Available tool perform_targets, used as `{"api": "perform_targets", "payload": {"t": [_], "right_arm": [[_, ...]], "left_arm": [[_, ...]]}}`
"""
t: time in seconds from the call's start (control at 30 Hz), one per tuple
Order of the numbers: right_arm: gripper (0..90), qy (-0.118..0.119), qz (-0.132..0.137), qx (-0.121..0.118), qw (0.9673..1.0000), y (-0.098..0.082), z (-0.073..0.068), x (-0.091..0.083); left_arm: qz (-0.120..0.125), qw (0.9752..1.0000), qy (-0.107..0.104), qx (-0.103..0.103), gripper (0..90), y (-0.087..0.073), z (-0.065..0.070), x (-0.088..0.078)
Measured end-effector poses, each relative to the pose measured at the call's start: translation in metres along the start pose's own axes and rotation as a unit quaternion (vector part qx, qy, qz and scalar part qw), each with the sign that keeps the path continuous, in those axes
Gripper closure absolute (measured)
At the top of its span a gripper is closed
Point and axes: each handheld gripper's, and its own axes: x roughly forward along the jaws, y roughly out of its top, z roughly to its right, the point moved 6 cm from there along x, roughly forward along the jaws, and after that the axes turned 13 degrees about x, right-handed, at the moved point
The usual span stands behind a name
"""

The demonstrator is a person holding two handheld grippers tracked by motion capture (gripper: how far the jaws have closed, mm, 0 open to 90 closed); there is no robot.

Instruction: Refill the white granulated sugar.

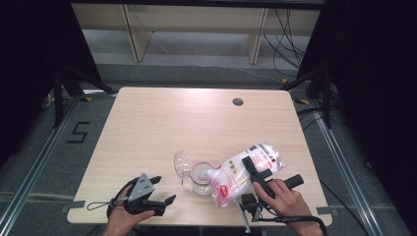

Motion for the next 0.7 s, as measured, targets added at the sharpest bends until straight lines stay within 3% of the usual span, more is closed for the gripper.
{"api": "perform_targets", "payload": {"t": [0.07, 0.13, 0.17, 0.2, 0.4, 0.47, 0.5, 0.57, 0.7], "right_arm": [[49.7, -0.001, 0.003, 0.001, 1.0, 0.0, 0.0006, 0.0002], [49.9, 0.002, 0.001, 0.022, 0.9997, -0.0015, -0.0015, 0.0001], [49.8, 0.001, 0.005, 0.022, 0.9998, -0.0013, -0.0008, 0.0005], [49.9, 0.0, 0.01, 0.003, 0.9999, -0.0002, 0.0022, 0.001], [50.0, 0.004, 0.007, 0.023, 0.9997, -0.0015, -0.0006, 0.001], [50.0, 0.001, 0.013, 0.01, 0.9999, -0.0002, 0.0021, 0.0011], [50.0, 0.003, 0.009, 0.023, 0.9997, -0.0013, 0.0001, 0.0009], [50.0, 0.001, 0.01, 0.017, 0.9998, -0.0009, 0.0018, 0.0004], [50.1, 0.0, 0.003, 0.031, 0.9995, -0.003, 0.0009, -0.0011]], "left_arm": [[0.0, 1.0, 0.0, 0.0, 19.5, 0.0, 0.0, 0.0], [0.0, 1.0, 0.0, 0.0, 19.5, 0.0, 0.0, 0.0001], [0.0, 1.0, 0.0, 0.0, 19.5, 0.0, 0.0, 0.0001], [0.0, 1.0, 0.0, 0.0, 19.5, 0.0, 0.0001, 0.0001], [0.0, 1.0, 0.0, 0.0, 19.5, 0.0, 0.0, 0.0001], [0.0, 1.0, 0.0, 0.0, 19.5, -0.0001, 0.0, 0.0002], [0.0, 1.0, 0.0, 0.0, 19.5, -0.0001, 0.0001, 0.0003], [0.0, 1.0, 0.0, 0.0, 19.5, 0.0, 0.0003, 0.0002], [0.0, 1.0, 0.0, 0.0, 19.5, -0.0001, -0.0001, 0.0003]]}}
